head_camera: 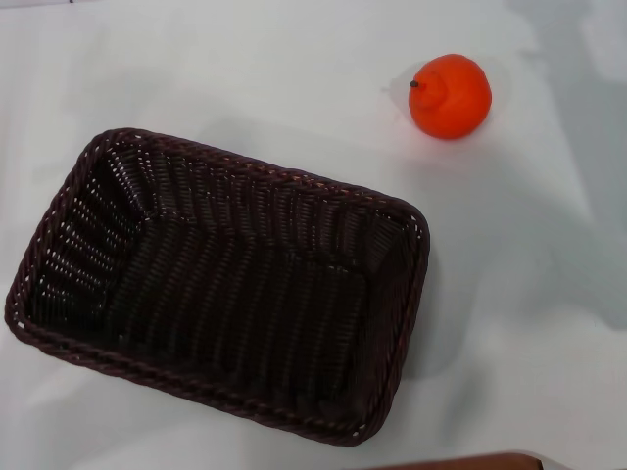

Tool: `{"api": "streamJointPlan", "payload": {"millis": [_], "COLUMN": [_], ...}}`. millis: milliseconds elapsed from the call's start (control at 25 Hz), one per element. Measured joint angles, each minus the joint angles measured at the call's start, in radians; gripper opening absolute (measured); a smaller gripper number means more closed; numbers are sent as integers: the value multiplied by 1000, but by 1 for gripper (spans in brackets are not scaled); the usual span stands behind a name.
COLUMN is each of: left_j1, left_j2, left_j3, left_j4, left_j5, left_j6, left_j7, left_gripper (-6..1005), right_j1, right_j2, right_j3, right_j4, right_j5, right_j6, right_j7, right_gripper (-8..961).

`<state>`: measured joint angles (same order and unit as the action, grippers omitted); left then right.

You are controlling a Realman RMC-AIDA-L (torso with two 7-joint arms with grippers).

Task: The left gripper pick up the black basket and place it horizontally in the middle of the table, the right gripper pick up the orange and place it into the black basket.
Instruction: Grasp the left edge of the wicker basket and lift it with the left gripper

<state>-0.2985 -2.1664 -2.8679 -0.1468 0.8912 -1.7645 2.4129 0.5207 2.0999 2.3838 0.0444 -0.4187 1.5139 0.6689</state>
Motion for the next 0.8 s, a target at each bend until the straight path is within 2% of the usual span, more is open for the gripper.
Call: {"api": "streamJointPlan", "payload": {"millis": [440,600,720,800], "left_j1": [-5,-7,5,26], "left_j2": [-4,1,22,48], "left_j3": [-10,2,96,195], "left_j4": [21,30,-62,-180], "left_j5": [-39,-66,-37,1], "left_j6": [-6,-8,40,101], "left_j7": [0,-58,-226,-403], "left_gripper": [748,747,747,747], "right_j1": [4,7,9,11], "right_j2": [0,0,1,2], "right_j3": [0,0,0,0], "right_j4": [-2,-2,-3,-3], "right_j5": [2,0,-1,0], "right_j6": [-6,-19,-25,-27], "right_j7": [1,1,1,1], "right_gripper": [945,944,944,944]}}
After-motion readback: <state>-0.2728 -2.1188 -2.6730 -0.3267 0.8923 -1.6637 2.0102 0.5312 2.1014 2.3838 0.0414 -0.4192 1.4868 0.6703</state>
